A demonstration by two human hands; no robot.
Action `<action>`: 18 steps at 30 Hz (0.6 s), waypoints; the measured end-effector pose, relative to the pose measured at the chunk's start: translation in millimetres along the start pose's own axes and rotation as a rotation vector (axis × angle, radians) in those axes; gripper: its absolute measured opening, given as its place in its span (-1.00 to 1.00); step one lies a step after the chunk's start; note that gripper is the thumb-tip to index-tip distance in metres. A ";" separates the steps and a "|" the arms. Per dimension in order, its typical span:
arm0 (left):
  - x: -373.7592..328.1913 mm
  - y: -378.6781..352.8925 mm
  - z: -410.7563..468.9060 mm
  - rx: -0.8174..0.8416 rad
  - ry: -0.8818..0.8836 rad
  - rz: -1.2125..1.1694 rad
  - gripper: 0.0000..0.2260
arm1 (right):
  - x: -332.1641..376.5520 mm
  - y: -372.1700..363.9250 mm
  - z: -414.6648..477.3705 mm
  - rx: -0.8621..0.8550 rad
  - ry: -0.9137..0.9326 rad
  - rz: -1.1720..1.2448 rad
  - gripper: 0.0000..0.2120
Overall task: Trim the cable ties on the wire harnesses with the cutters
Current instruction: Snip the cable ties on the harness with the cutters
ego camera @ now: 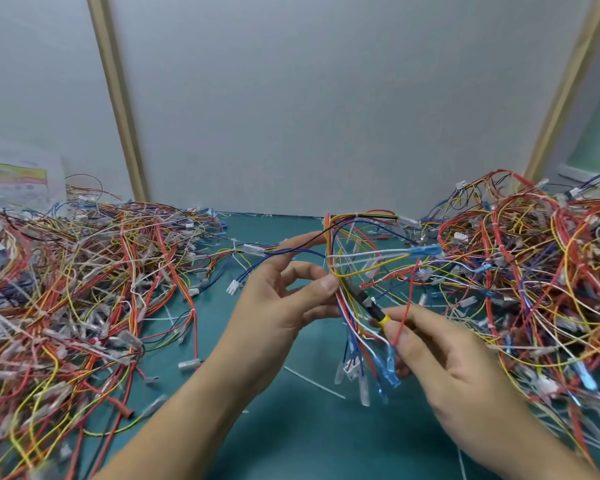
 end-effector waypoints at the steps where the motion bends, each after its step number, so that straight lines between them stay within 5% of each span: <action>1: -0.2 0.0 -0.1 0.004 -0.006 0.002 -0.59 | -0.5 -0.1 0.0 -0.007 0.000 0.002 -0.86; 18: 0.1 -0.8 -0.9 0.044 -0.039 0.014 -0.57 | -8.7 0.6 -0.5 -0.053 -0.005 -0.009 -0.67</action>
Point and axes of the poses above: each hand's wrist, its own z-axis towards the middle knuckle, its own y-axis out of the back of the hand, x = y × z, the point moved 5 cm from there along z, towards the middle knuckle, and after that the axes turned 12 degrees about -x, right-handed, at the moved point
